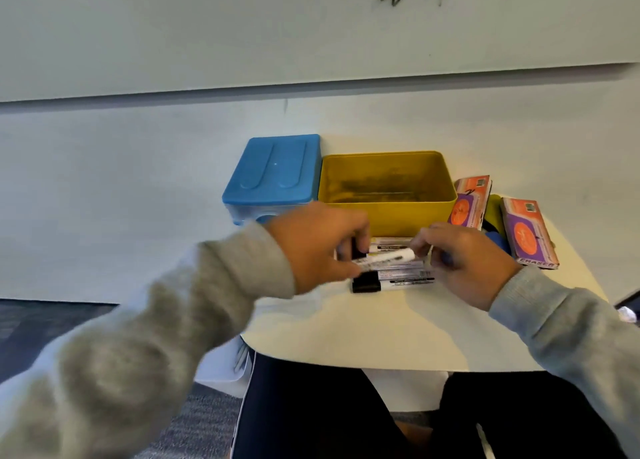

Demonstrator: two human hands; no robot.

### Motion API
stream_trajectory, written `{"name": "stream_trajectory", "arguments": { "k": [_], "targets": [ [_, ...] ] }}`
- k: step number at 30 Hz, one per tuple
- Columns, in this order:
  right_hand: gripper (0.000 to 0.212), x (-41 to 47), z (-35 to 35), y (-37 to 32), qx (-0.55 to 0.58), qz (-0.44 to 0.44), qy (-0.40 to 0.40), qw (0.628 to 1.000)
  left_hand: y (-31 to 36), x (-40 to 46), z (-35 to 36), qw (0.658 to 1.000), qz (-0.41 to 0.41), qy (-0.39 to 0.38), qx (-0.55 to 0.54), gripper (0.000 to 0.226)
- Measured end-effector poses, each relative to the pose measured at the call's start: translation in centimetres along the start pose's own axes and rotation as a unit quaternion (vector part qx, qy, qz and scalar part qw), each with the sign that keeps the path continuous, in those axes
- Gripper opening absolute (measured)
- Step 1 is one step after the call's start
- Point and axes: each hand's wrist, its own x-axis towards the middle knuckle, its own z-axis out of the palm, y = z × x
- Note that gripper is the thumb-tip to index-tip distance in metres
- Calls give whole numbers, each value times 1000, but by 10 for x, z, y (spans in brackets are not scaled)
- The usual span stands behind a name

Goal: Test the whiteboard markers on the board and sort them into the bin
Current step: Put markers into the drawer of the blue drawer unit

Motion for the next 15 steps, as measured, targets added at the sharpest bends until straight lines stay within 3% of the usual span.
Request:
{"name": "stream_trajectory", "arguments": {
  "k": [2,7,15],
  "targets": [
    [39,-2,-10,-4,15,2,0,1000,13,17,26,999,11,-16,43,21],
    [29,-9,-16,-7,16,-28,-86,996,31,38,69,989,0,-8,149,24],
    [26,-16,20,4,-99,-50,-139,984,19,34,84,988,-13,-22,153,19]
  ]
}}
